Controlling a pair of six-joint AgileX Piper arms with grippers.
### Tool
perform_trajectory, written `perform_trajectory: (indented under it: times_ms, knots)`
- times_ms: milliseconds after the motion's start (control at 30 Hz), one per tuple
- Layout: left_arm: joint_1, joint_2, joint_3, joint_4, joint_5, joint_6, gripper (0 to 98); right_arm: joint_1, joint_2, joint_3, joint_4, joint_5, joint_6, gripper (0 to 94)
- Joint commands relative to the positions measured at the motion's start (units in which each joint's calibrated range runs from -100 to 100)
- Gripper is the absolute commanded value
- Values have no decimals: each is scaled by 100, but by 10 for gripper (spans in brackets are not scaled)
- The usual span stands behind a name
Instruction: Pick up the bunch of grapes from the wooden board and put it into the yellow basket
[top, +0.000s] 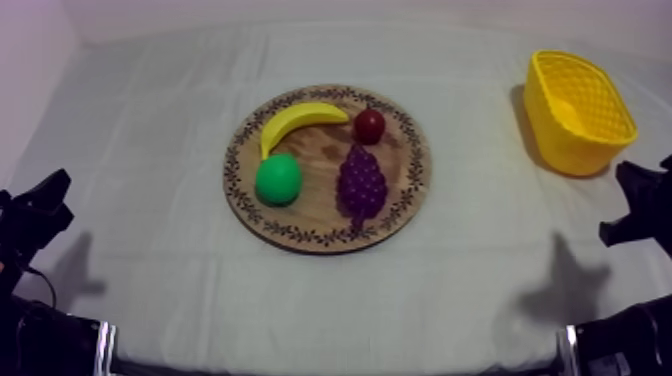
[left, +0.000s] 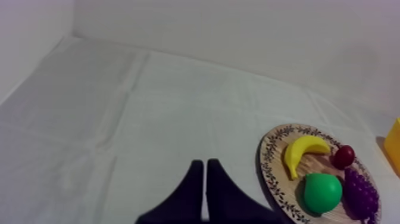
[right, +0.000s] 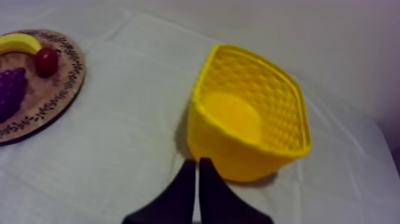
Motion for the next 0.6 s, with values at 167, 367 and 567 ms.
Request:
perform_trajectory:
  times_ms: [167,367,567]
  knots:
    - [0,0,-3,0,-3,1,1,-743,1766,-1956,69,391,-109,5]
    - [0,0,-3,0,-3,1,1,-1301,2986,-3335,271,798,-392,6]
    - [0,0,-3,0,-3,1,1,-1768,4049,-4756,323,1699,-629,6]
